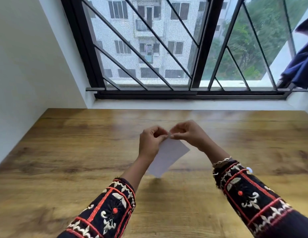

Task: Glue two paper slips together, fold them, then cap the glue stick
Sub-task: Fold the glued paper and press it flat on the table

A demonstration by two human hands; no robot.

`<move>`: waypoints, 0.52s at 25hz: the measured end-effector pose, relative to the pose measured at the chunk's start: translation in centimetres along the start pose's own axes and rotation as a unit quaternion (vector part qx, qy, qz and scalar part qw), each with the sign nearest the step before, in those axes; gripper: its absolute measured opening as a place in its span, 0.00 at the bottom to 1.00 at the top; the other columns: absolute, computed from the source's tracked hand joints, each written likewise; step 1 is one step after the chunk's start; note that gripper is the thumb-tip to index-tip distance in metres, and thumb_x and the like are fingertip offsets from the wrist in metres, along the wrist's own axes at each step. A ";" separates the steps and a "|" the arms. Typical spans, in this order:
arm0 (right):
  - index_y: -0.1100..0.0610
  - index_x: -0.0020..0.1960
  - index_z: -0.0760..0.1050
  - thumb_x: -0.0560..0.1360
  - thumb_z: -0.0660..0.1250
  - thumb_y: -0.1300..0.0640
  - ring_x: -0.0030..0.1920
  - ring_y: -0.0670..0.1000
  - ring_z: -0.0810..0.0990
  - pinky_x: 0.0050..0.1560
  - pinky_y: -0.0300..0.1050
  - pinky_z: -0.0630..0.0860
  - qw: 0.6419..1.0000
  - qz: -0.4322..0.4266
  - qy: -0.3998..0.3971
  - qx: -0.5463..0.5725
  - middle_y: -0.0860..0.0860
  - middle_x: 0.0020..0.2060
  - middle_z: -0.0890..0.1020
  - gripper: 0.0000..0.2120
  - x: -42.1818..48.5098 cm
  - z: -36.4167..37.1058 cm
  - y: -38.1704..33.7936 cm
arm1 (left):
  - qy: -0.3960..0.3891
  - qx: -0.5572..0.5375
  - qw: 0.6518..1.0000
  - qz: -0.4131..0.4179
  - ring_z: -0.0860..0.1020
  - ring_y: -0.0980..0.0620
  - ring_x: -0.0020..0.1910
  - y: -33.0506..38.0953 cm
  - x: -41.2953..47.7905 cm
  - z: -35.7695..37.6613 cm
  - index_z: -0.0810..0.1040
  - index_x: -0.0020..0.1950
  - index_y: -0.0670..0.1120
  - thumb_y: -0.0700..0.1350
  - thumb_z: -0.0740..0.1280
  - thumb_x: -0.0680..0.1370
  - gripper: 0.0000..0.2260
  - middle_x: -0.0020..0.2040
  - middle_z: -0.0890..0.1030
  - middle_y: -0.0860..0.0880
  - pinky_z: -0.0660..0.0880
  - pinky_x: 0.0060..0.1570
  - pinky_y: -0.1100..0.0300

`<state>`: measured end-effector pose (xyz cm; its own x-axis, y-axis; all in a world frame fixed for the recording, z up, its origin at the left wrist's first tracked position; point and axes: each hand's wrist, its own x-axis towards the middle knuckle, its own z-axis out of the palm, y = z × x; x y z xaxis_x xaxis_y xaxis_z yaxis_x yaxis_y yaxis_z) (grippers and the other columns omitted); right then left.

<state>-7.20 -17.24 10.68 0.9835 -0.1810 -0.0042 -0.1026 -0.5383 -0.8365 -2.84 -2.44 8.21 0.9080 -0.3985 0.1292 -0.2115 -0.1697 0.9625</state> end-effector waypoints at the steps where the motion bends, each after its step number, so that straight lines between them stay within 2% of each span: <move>1: 0.66 0.45 0.80 0.67 0.73 0.64 0.43 0.55 0.81 0.50 0.52 0.77 1.000 -0.006 -0.009 -0.010 0.64 0.43 0.84 0.08 0.2 -0.1 -0.2 | -0.004 0.001 1.000 0.007 0.77 0.66 0.33 0.1 0.1 0.0 0.82 0.38 0.42 0.35 0.70 0.71 0.04 0.34 0.81 0.53 0.71 0.35 0.75; 5: 0.67 0.43 0.80 0.67 0.72 0.64 0.38 0.52 0.77 0.41 0.47 0.73 0.999 -0.013 -0.012 -0.034 0.61 0.37 0.82 0.06 0.5 -0.2 -0.5 | -0.007 0.033 0.999 0.030 0.76 0.66 0.33 0.5 0.5 0.0 0.82 0.39 0.42 0.38 0.70 0.72 0.03 0.34 0.81 0.51 0.70 0.34 0.75; 9: 0.67 0.42 0.80 0.67 0.72 0.64 0.37 0.52 0.76 0.40 0.46 0.71 0.998 -0.029 -0.023 -0.043 0.65 0.38 0.83 0.06 0.6 -0.6 -0.8 | -0.009 0.090 0.993 0.071 0.74 0.61 0.33 1.2 0.7 0.1 0.81 0.37 0.41 0.38 0.70 0.73 0.04 0.34 0.80 0.48 0.68 0.33 0.74; 11: 0.67 0.41 0.80 0.68 0.72 0.64 0.36 0.52 0.75 0.39 0.46 0.70 0.998 -0.032 -0.028 -0.044 0.64 0.37 0.82 0.06 0.8 -0.8 -1.0 | -0.007 0.100 0.992 0.079 0.75 0.55 0.34 1.5 0.8 0.3 0.80 0.37 0.40 0.37 0.69 0.73 0.04 0.34 0.81 0.45 0.67 0.33 0.73; 13: 0.67 0.42 0.81 0.67 0.72 0.64 0.36 0.51 0.75 0.38 0.45 0.70 0.998 -0.034 -0.031 -0.051 0.62 0.35 0.82 0.06 1.0 -1.1 -1.1 | 0.013 0.093 0.992 0.081 0.75 0.55 0.34 1.5 1.1 0.4 0.80 0.38 0.39 0.36 0.69 0.73 0.04 0.34 0.81 0.44 0.67 0.32 0.73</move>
<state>-6.24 -17.72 12.18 0.9958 -0.0906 0.0142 -0.0462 -0.6297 -0.7755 -2.34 -3.44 9.74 0.8650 -0.4117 0.2867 -0.4164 -0.2704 0.8680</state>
